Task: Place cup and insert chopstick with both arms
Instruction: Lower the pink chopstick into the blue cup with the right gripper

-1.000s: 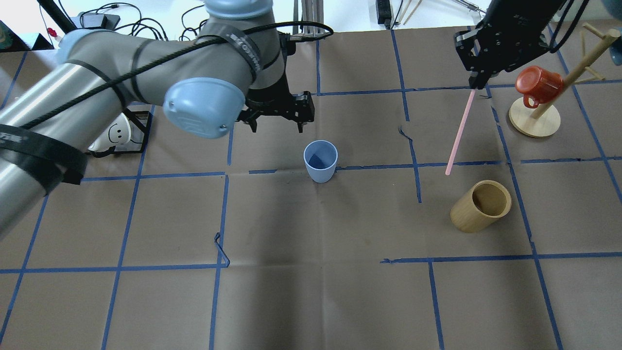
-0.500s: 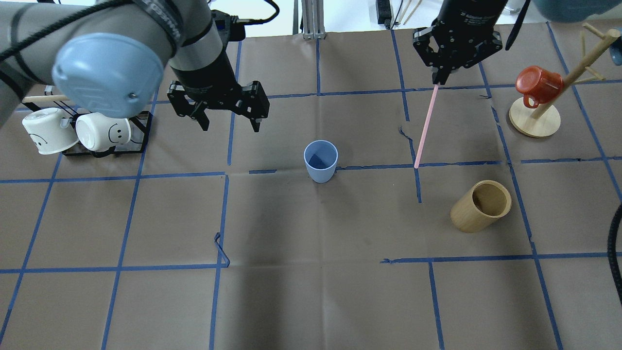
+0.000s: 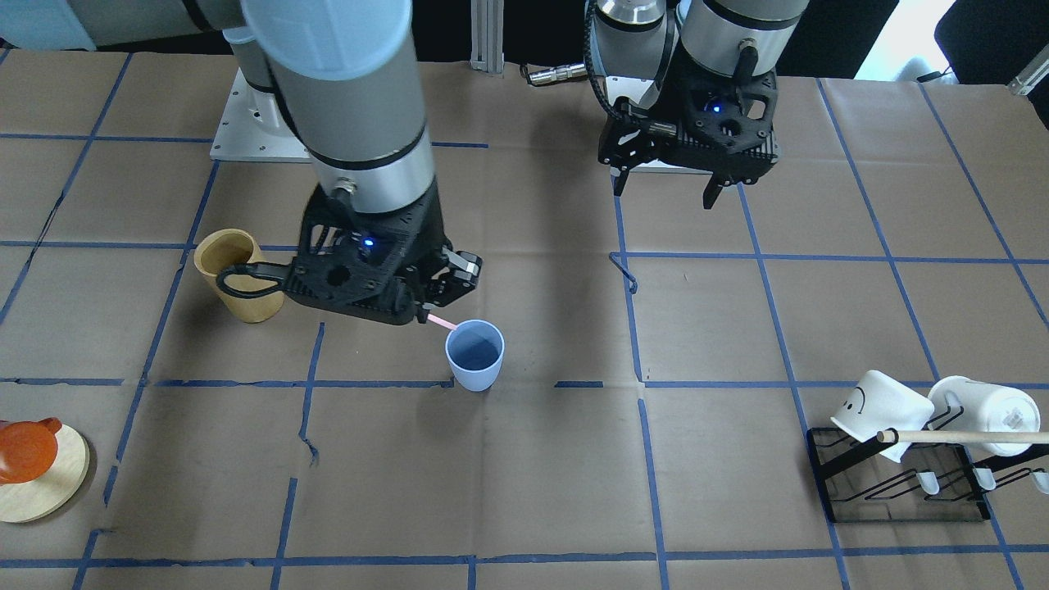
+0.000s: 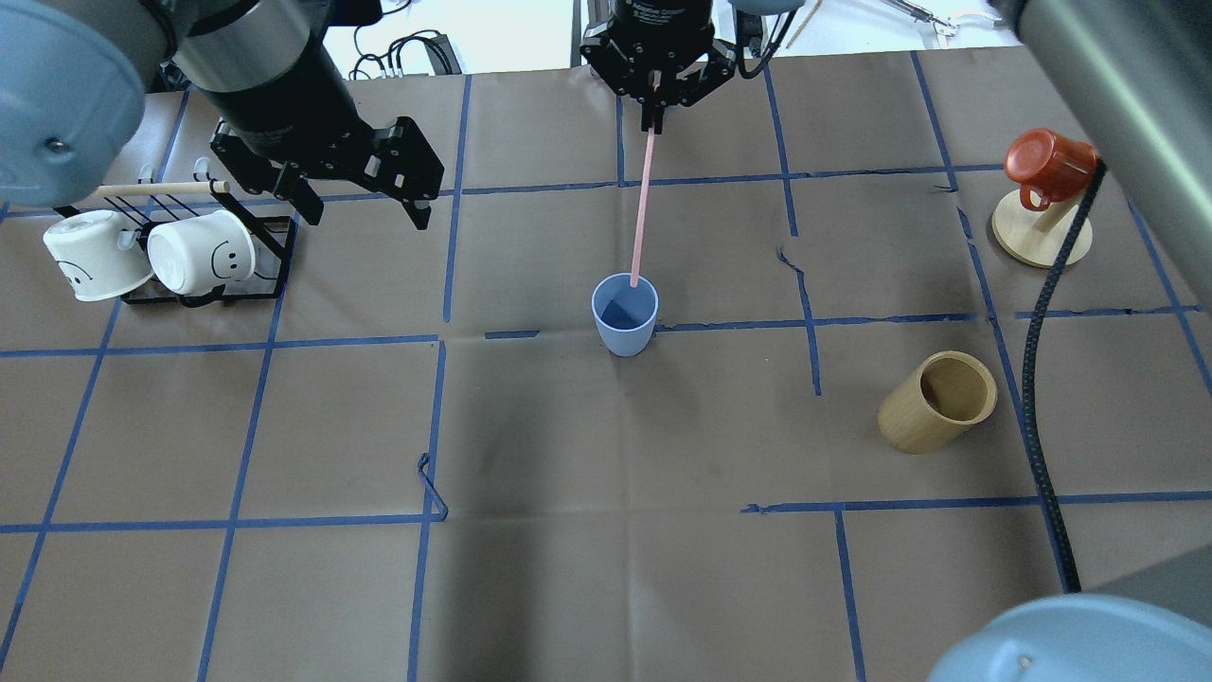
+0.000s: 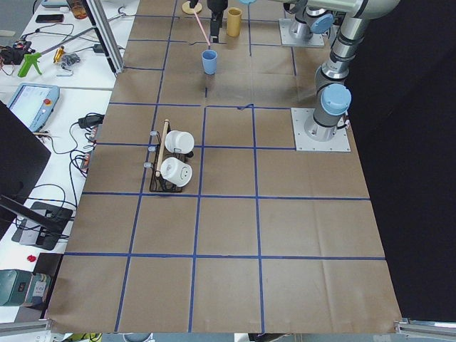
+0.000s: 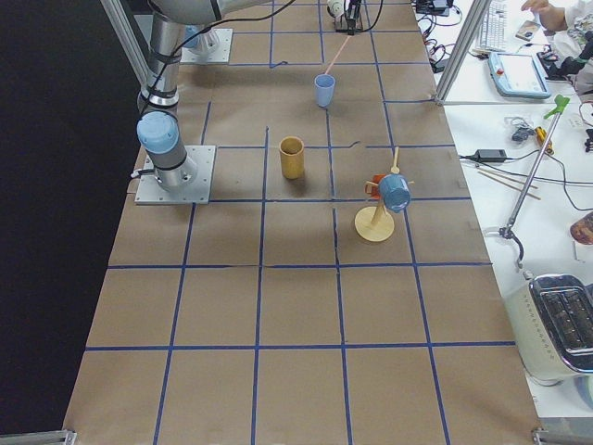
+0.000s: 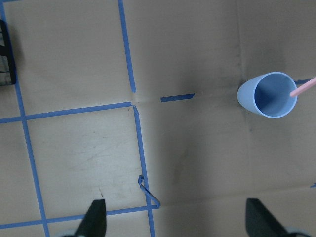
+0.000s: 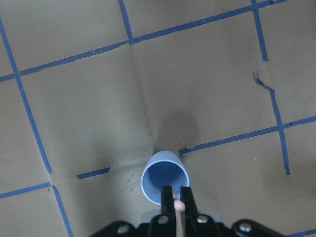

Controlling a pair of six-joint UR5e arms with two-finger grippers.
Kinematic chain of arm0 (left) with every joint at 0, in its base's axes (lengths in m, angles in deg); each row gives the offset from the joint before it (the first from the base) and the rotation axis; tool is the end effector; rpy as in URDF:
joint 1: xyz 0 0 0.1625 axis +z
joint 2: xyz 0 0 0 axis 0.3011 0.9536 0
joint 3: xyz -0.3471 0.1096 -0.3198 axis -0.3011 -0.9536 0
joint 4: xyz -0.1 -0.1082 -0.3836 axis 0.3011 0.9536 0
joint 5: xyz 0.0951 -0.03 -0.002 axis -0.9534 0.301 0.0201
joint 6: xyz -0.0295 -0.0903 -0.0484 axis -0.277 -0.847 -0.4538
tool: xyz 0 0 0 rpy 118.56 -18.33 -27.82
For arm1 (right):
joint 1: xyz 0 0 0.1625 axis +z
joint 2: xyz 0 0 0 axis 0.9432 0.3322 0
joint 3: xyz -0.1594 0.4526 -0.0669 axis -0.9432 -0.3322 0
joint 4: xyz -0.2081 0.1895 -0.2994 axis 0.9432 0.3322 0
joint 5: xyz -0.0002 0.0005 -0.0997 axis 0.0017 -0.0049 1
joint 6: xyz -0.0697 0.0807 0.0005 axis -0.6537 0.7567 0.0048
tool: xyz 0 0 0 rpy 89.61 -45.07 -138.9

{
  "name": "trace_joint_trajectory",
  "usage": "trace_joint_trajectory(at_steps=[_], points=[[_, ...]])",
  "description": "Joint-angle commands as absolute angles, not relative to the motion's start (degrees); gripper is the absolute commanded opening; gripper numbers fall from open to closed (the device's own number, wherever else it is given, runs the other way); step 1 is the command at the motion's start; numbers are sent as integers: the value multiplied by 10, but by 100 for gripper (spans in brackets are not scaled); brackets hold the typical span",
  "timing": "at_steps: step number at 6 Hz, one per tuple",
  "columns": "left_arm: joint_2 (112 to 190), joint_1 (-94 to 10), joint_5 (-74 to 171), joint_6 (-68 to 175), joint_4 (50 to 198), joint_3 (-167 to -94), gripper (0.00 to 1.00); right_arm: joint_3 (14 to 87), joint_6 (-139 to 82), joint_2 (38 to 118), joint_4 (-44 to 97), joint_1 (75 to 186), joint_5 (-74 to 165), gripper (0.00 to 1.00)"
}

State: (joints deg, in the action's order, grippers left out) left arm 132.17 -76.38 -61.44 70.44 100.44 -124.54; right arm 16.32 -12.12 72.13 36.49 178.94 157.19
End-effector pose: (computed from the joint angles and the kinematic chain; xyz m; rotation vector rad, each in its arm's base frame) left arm -0.1697 -0.4876 0.5705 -0.1717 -3.1087 0.0456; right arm 0.3500 -0.6238 0.5335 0.3962 3.0743 -0.0470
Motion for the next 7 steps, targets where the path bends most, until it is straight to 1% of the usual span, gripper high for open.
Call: trace_joint_trajectory(at_steps=[1, 3, 7], points=[[1320, -755, -616, 702, 999, -1247, 99, 160, -104, 695, 366, 1805, 1572, 6], [1316, -751, -616, 702, 997, -1247, 99, 205, -112, 692, 377, 1805, 1572, 6], [1313, -749, -613, 702, 1002, -1247, 99, 272, -116, 679, 454, 1805, 1584, 7]])
